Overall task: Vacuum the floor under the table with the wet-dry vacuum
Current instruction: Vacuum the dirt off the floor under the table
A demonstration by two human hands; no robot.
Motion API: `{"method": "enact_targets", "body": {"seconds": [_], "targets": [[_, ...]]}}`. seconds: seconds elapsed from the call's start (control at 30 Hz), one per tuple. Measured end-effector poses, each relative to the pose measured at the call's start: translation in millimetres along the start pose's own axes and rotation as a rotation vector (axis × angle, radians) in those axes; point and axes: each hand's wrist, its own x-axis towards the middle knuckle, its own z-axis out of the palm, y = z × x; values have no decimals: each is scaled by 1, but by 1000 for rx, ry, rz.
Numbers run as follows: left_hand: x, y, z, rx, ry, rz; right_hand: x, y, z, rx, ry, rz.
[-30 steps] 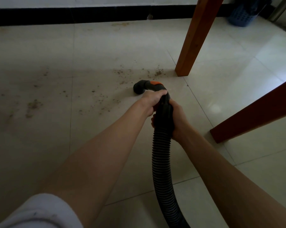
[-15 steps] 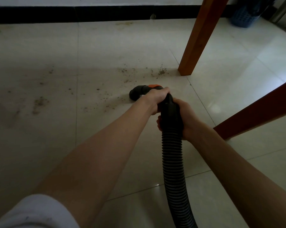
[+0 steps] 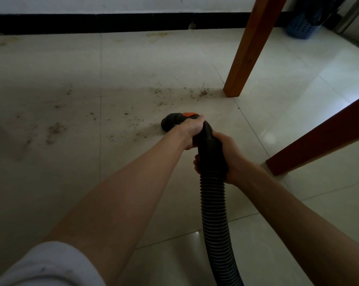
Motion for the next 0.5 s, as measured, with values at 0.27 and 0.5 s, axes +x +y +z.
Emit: {"method": "enact_targets", "body": {"seconds": [0.27, 0.5], "targets": [[-18, -21, -3, 26, -82, -3, -6, 17, -2, -31, -20, -40], [-20, -28, 1, 5, -68, 27, -1, 28, 0, -133, 140, -139]]}}
